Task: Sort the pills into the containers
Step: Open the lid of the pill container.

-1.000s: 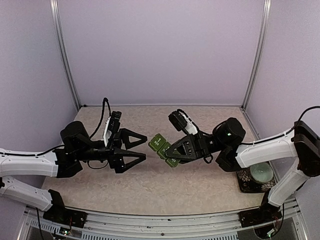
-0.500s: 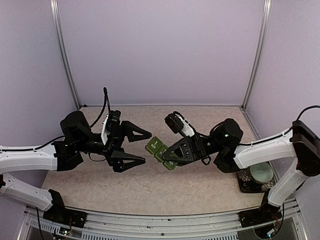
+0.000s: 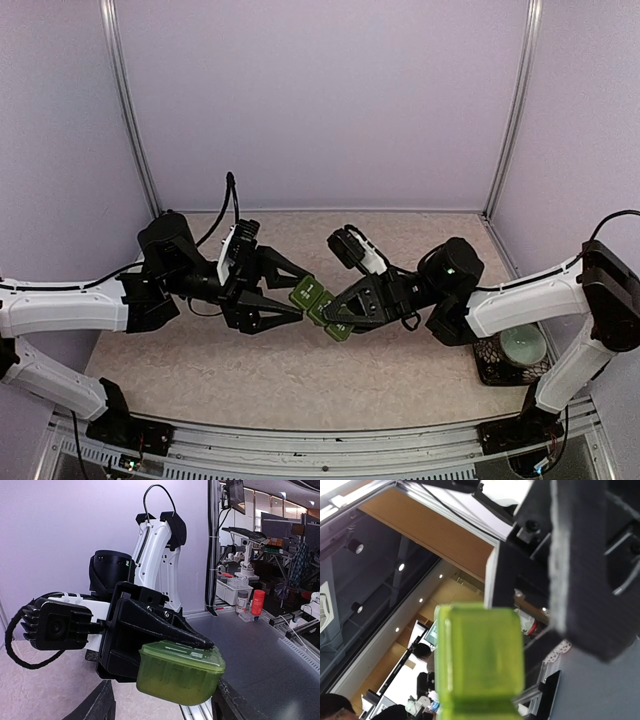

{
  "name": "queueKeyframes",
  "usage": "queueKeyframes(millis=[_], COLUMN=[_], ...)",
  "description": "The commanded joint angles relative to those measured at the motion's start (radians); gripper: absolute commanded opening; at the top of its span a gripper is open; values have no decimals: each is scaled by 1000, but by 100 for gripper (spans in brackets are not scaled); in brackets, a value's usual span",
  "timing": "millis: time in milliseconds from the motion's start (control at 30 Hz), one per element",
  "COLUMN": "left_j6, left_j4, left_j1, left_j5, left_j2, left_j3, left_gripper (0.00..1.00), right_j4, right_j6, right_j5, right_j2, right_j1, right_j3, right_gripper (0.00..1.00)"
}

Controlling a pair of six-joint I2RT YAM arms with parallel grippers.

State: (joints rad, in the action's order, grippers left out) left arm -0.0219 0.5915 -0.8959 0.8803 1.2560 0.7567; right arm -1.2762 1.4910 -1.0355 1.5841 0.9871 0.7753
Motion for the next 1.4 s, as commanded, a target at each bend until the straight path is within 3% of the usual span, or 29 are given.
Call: queueKeyframes(millis=[0, 300, 800, 833, 900, 1033, 1367], left_j6=[-24, -42, -112, -119, -133, -149, -181], left_j4=[53, 78, 111, 111, 106, 107, 119], left_j1=[20, 34, 28, 26, 20, 1, -5], left_j5=[39, 59, 8, -1, -30, -98, -167], left_j2=[-7, -3, 14, 14, 11, -7, -42], left_j3=[-1, -1, -6, -7, -9, -30, -70], left_gripper=[63, 54, 20, 21, 36, 48, 61], right_j4=[-18, -36, -7, -6, 1, 25, 24], right_j6=[10, 24, 8, 6, 1, -15, -20], right_j5=[-28, -36, -39, -40, -40, -39, -39], right_j2=[19, 35, 53, 54, 53, 48, 49], right_j1=[13, 11, 12, 12, 13, 13, 10], right_j3=[20, 25, 27, 27, 27, 22, 13], right_gripper=[0, 0, 0, 0, 0, 0, 0])
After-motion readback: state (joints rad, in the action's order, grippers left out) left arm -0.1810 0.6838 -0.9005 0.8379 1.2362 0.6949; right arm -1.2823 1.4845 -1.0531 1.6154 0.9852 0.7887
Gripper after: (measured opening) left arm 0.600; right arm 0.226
